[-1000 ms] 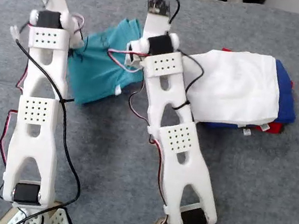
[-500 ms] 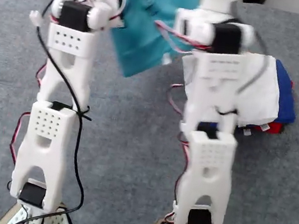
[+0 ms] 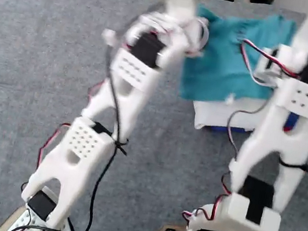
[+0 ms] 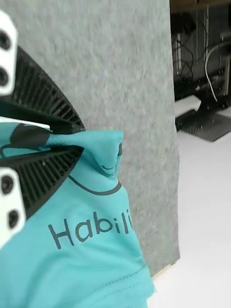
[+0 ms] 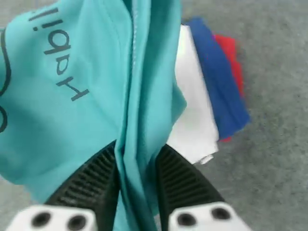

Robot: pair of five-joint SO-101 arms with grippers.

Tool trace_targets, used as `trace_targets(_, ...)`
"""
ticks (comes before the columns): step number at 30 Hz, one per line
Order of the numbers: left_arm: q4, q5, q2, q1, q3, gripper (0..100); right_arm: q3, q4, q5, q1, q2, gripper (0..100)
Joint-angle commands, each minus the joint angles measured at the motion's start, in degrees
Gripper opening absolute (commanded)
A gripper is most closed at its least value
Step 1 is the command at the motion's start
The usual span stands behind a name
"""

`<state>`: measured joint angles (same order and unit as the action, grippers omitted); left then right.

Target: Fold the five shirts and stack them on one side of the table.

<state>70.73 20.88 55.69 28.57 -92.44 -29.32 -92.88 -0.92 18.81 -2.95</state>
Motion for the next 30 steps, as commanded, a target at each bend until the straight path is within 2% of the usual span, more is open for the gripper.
trace_targets(1,-7.5,0.6,2.3,2.4,-2.8,3,4.9,5.5,3.4,4.5,3.2,1.4)
trace_targets(9,-15.6,0.7,9.2,3.1,-1.5,4,16.8,15.7,10.2,7.5,3.2,1.4)
trace_targets(13,-17.6,0.7,10.0,3.2,1.7,11,22.1,21.5,15.7,7.6,3.3,3.0)
trace_targets(15,-16.8,2.1,10.0,2.9,2.1,15,23.1,20.4,16.3,7.3,3.6,11.6)
trace_targets(17,-14.9,2.8,10.0,2.5,1.8,18,23.0,19.0,16.2,7.3,3.6,26.0)
trace_targets(20,-9.1,2.7,9.3,2.2,0.2,23,22.8,18.5,16.6,7.2,3.8,48.4)
trace_targets(22,-4.1,2.7,7.3,1.4,-2.5,25,21.6,18.5,16.1,7.1,3.8,56.5)
trace_targets(24,-1.2,2.4,4.9,-0.6,-3.0,24,19.2,18.5,13.7,7.4,3.8,54.3)
trace_targets(26,1.2,-1.5,1.2,-3.0,-2.9,24,16.0,17.0,10.6,7.6,3.8,45.6)
trace_targets(28,4.3,-6.2,-2.0,-5.4,-2.9,18,11.5,11.8,10.1,7.1,3.8,28.8)
trace_targets(30,8.3,-11.5,-4.3,-7.2,-2.9,10,6.3,5.3,10.2,5.1,3.8,6.1)
